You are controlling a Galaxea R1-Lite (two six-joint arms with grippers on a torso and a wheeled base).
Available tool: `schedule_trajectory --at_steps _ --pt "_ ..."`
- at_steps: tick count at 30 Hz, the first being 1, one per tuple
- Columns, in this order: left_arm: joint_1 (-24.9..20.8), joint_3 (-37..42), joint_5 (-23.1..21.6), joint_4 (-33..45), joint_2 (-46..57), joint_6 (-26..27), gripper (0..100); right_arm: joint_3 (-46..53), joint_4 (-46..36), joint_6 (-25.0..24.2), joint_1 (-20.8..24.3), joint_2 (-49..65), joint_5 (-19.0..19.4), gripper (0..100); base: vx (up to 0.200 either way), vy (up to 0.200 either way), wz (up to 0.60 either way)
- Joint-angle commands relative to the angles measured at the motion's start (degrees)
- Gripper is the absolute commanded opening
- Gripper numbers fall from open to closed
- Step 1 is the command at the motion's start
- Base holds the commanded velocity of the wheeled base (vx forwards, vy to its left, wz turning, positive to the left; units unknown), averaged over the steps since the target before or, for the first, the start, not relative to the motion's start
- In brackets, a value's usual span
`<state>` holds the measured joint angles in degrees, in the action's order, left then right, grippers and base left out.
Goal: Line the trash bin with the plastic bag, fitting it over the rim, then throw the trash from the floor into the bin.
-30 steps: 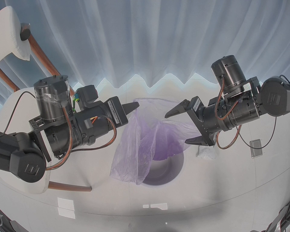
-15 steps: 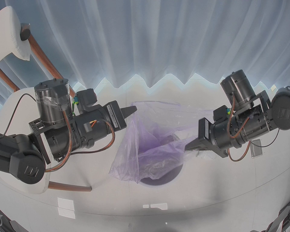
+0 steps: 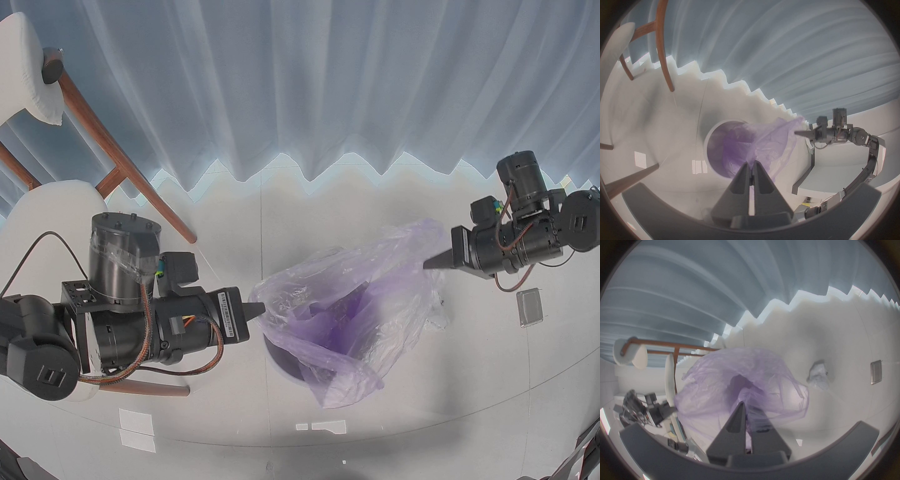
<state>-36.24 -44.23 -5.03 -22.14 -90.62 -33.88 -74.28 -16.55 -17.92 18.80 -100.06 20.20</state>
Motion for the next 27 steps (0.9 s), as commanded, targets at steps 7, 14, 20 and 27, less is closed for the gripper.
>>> schedule_trajectory --at_steps 7,14,20,27 --pt "3.7 -4.6 1.1 2.0 -5.8 -1.9 0 -8.1 4.0 -6.4 7.4 -10.1 0.5 0 0.000 0.000 0.00" --pt "5.5 -8.9 3.1 0.5 -11.4 -1.8 0 -8.3 14.9 -6.7 7.7 -14.9 -2.5 0 0.000 0.000 0.00" --pt "5.2 -8.1 3.2 -1.2 -12.6 -1.8 0 -2.3 16.2 -9.4 6.9 -10.4 -2.3 0 0.000 0.000 0.00" --pt "7.9 -4.4 7.8 -1.3 -13.2 -1.3 0 7.8 16.7 -8.4 0.3 -6.6 -1.0 0 0.000 0.000 0.00"
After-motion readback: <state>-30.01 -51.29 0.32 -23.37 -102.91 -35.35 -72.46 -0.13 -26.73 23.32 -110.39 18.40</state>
